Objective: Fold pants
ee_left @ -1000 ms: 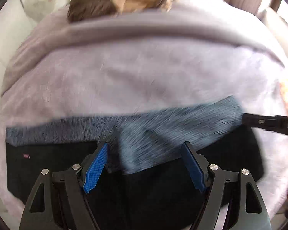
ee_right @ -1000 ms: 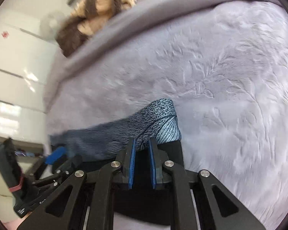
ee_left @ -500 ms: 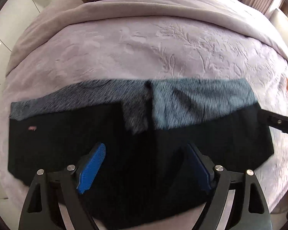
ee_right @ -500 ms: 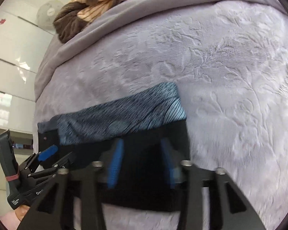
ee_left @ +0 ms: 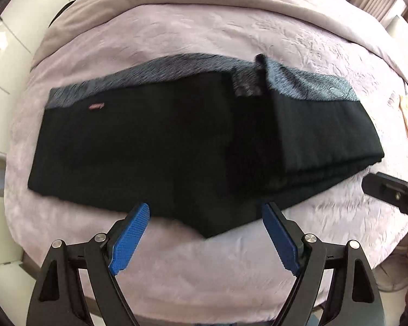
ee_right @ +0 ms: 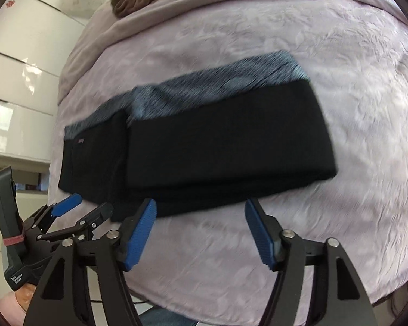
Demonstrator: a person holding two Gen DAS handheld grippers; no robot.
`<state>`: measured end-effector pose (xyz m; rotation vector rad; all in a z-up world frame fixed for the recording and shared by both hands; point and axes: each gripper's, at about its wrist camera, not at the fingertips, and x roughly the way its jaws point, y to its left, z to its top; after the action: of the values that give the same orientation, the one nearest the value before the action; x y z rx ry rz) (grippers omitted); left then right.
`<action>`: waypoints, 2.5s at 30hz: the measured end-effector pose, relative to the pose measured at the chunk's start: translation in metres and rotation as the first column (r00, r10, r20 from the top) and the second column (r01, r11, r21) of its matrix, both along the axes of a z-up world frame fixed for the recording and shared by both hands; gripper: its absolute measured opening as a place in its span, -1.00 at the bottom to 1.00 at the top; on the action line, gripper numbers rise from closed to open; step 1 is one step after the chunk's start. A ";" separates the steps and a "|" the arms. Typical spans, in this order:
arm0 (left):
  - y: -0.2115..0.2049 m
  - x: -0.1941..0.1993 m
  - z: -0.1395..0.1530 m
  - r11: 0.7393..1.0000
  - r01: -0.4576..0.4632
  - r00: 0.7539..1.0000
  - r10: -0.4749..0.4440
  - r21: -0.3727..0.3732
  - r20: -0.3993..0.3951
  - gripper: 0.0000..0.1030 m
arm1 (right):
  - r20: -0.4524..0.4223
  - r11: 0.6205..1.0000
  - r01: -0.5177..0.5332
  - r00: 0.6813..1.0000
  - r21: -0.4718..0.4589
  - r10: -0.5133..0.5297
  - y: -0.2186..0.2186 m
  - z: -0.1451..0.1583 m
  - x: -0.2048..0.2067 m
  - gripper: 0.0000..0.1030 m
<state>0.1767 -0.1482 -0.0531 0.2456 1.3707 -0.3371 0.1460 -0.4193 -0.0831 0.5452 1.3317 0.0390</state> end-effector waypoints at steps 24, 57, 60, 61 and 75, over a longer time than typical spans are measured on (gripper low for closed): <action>0.156 -0.019 0.003 0.975 -0.220 0.975 0.219 -0.017 -0.047 1.00 | -0.084 0.928 -0.331 0.943 -0.170 0.321 0.174 0.023 0.001 1.00; 0.227 0.045 -0.015 0.898 -0.409 0.912 0.405 -0.160 -0.057 1.00 | -0.165 0.915 -0.325 0.942 -0.239 0.291 0.191 0.024 0.035 1.00; 0.245 0.051 -0.015 0.874 -0.438 0.898 0.436 -0.213 -0.059 1.00 | -0.159 0.918 -0.321 0.944 -0.231 0.290 0.189 0.022 0.035 1.00; 0.252 0.052 -0.016 0.861 -0.451 0.891 0.449 -0.235 -0.066 1.00 | -0.158 0.921 -0.317 0.945 -0.228 0.286 0.189 0.021 0.034 1.00; 0.265 0.076 -0.061 0.702 -0.519 0.853 0.466 -0.487 -0.236 1.00 | -0.210 0.938 -0.296 0.943 -0.182 0.257 0.184 -0.014 0.022 1.00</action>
<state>0.2528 0.1172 -0.1141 -0.6177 1.3211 -0.2658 0.1676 -0.2352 -0.0969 0.1790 1.5651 0.0796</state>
